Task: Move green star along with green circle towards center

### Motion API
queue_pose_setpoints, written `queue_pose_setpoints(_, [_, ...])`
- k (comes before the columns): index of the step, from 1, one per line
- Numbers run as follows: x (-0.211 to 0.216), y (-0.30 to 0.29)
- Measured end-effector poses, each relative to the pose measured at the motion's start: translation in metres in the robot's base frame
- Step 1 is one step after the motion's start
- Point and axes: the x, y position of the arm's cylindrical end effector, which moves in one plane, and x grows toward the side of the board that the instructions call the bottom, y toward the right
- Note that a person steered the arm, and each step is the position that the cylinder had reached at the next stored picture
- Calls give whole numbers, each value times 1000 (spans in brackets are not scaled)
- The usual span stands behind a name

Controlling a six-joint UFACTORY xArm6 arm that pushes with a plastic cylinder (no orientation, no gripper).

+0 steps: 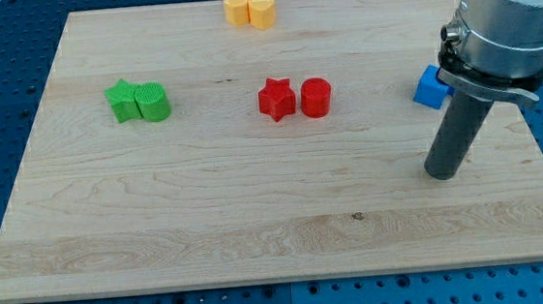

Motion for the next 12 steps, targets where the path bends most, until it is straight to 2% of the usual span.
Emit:
queue_pose_setpoints(1, [0,0])
queue_pose_setpoints(3, [-38,0])
queue_pose_setpoints(5, [-28,-20])
queue_pose_setpoints(6, [-8,-92])
queue_pose_setpoints(7, [-6,-187])
queue_pose_setpoints(8, [-7,-295])
queue_pose_setpoints(9, [-32,-400])
queue_pose_setpoints(10, [-93,-442])
queue_pose_setpoints(12, [-136,-439])
